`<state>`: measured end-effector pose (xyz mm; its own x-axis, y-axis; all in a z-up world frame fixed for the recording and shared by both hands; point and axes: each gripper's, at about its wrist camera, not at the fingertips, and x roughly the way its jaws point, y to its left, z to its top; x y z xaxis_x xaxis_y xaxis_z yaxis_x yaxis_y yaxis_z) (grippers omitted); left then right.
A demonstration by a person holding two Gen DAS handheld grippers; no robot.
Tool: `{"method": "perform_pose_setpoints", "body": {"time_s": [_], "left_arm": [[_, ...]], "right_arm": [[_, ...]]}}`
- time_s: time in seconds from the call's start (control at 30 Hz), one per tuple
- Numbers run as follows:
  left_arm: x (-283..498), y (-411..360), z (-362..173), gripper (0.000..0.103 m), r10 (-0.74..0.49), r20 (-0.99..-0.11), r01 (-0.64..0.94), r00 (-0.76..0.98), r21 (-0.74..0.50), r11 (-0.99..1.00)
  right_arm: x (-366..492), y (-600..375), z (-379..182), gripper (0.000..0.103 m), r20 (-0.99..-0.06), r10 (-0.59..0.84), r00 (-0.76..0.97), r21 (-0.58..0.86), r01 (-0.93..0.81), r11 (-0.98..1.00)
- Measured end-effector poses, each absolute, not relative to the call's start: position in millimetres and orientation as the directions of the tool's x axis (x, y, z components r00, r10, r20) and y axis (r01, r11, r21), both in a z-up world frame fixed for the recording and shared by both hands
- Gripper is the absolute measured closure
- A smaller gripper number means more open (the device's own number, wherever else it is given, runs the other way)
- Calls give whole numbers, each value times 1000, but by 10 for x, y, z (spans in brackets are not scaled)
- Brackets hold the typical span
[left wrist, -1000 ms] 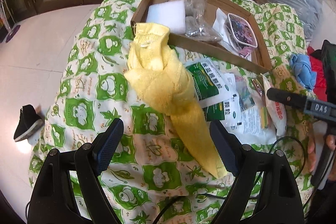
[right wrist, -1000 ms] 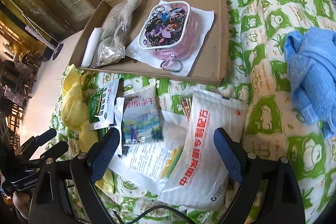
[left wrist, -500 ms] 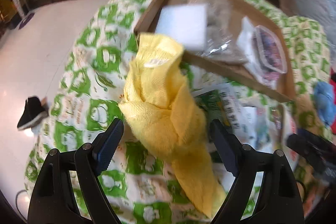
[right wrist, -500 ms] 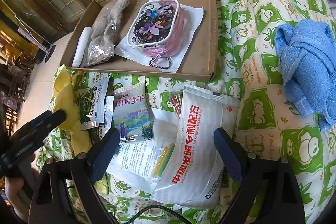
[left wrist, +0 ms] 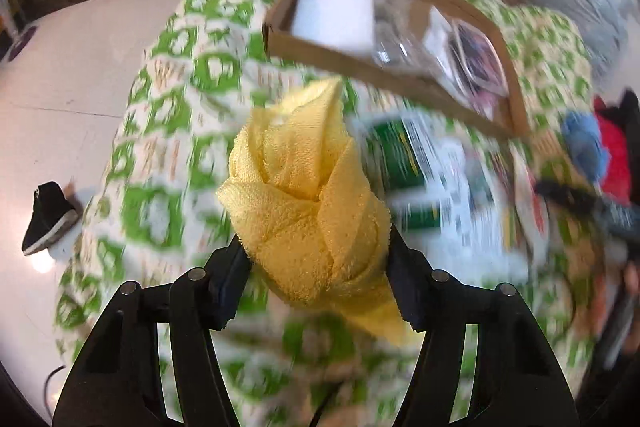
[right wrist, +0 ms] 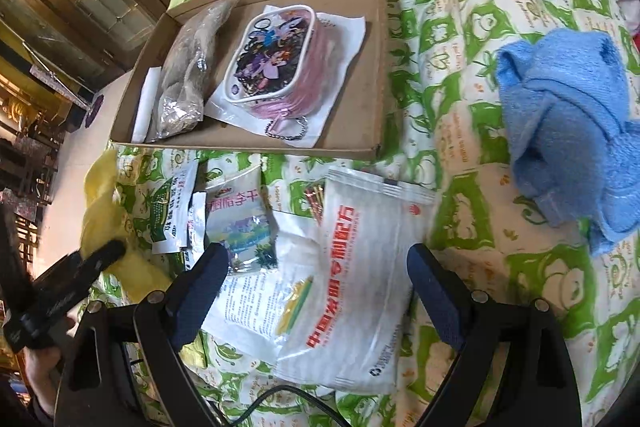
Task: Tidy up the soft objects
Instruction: 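Grasp the yellow towel with the left tool while the right tool grasps the white red-lettered packet, then carry the yellow towel and white packet over the box with both tools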
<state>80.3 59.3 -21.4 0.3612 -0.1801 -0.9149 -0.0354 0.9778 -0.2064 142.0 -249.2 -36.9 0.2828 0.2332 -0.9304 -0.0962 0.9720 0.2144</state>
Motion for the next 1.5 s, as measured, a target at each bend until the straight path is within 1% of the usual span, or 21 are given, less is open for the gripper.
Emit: {"method": "perform_pose_setpoints", "body": {"time_s": [0.17, 0.3, 0.33, 0.37, 0.4, 0.5, 0.6, 0.73, 0.8, 0.9, 1.0, 1.1, 1.13, 1.3, 1.37, 1.4, 1.43, 1.5], "left_arm": [[530, 614, -237, 41, -210, -904, 3, 373, -225, 974], [563, 513, -454, 40, -206, -913, 18, 353, -213, 977], [563, 498, -497, 40, -195, -917, 21, 347, -200, 980], [565, 486, -527, 40, -188, -920, 24, 343, -192, 981], [567, 476, -534, 40, -188, -919, 27, 346, -191, 981], [578, 473, -522, 40, -187, -914, 31, 360, -188, 982], [598, 478, -552, 39, -187, -915, 23, 357, -192, 981], [597, 479, -558, 37, -177, -915, 13, 362, -185, 983], [586, 480, -559, 37, -173, -914, 9, 366, -182, 983], [588, 464, -550, 37, -167, -911, 0, 377, -180, 984], [585, 461, -543, 37, -164, -907, -8, 389, -181, 983], [584, 472, -539, 36, -167, -903, -16, 395, -189, 982], [588, 476, -543, 36, -168, -903, -20, 396, -192, 981], [612, 513, -571, 36, -182, -898, -57, 400, -222, 973], [617, 533, -580, 36, -188, -896, -68, 403, -234, 970], [612, 540, -580, 36, -191, -892, -70, 409, -239, 968], [607, 537, -577, 36, -192, -891, -70, 412, -241, 968], [590, 531, -567, 39, -187, -888, -68, 420, -237, 969]], "right_arm": [[1381, -2503, -505, 12, -957, 170, 235, 154, -84, 984], [1357, -2443, -641, 12, -968, 89, 235, 65, -108, 992], [1343, -2445, -630, 19, -966, 90, 244, 65, -109, 992], [1332, -2468, -613, 27, -963, 89, 254, 66, -100, 993], [1317, -2504, -604, 45, -961, 99, 258, 79, -86, 993], [1257, -2569, -542, 47, -953, 137, 269, 123, -71, 990], [1142, -2447, -457, 49, -940, 183, 288, 152, -125, 980], [990, -2037, -392, 48, -935, 156, 319, 76, -251, 965], [933, -1843, -443, 48, -934, 126, 334, 16, -314, 949], [847, -1694, -553, 48, -936, 82, 343, -51, -362, 931], [813, -1688, -587, 47, -941, 103, 322, -22, -362, 932], [858, -1806, -574, 40, -944, 150, 294, 48, -325, 944], [859, -1818, -581, 39, -945, 160, 286, 64, -316, 947], [917, -1876, -633, 39, -946, 173, 274, 90, -290, 953], [922, -1916, -625, 40, -946, 174, 274, 95, -280, 955], [933, -1919, -630, 50, -945, 172, 278, 93, -275, 957], [911, -1943, -589, 53, -945, 170, 279, 93, -272, 958], [967, -2029, -596, 53, -941, 184, 282, 108, -264, 958]]}}
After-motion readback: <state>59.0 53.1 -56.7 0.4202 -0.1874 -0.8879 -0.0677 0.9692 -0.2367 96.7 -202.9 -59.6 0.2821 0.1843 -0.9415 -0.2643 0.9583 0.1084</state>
